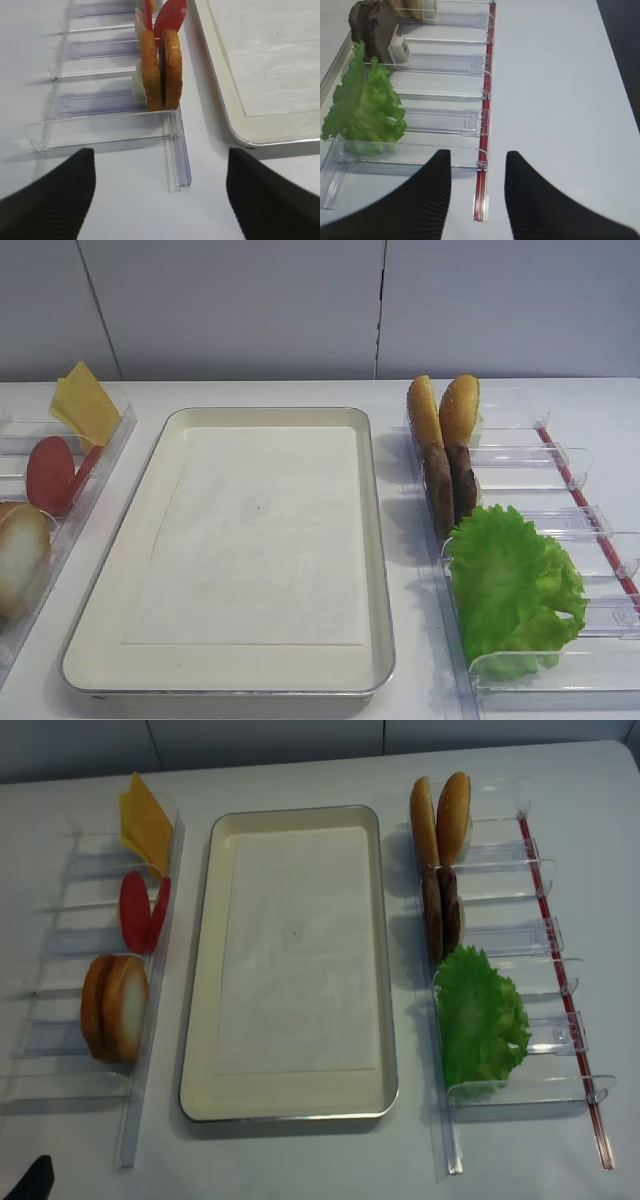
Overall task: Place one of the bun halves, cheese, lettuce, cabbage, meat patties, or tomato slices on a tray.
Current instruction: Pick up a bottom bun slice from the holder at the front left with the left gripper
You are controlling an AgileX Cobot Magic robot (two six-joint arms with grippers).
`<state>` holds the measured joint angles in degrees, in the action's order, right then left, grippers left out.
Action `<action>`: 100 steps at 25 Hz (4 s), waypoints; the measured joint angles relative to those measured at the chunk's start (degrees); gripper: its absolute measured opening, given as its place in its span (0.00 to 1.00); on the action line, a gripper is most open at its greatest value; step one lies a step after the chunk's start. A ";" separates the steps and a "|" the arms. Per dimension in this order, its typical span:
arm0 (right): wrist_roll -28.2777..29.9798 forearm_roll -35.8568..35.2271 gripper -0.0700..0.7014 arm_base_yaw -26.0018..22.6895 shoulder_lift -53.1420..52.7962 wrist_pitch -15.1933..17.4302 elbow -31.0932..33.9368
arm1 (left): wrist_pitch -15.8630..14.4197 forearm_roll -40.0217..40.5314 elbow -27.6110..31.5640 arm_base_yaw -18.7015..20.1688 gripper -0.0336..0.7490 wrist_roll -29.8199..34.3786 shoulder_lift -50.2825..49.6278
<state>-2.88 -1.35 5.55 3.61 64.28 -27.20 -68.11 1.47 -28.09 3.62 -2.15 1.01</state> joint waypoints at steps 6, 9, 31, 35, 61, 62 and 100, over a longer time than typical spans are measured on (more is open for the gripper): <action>0.00 0.00 0.49 0.00 0.00 0.00 0.00 | 0.00 0.00 0.00 0.00 0.69 0.00 0.00; 0.00 0.00 0.49 0.00 0.00 0.00 0.00 | 0.00 0.00 0.00 0.00 0.69 0.00 0.00; 0.00 0.00 0.49 0.00 0.00 0.00 0.00 | 0.00 0.00 0.00 0.00 0.69 0.00 0.00; 0.00 0.00 0.49 0.00 0.00 0.00 0.00 | 0.00 0.00 0.00 0.00 0.69 0.00 0.00; 0.00 -0.22 0.98 0.00 0.00 0.00 0.00 | 0.00 0.00 0.00 0.00 0.69 0.00 0.00; 0.00 -0.22 0.98 0.00 0.00 0.00 0.00 | 0.00 0.00 0.00 0.00 0.69 0.11 0.00; -0.25 -0.32 0.99 0.00 0.00 0.00 0.00 | 9.68 -16.58 -20.85 0.00 0.63 13.67 -51.28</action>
<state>-3.12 -1.67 5.55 3.61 64.28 -27.20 -58.43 -15.12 -48.94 3.62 11.52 -50.26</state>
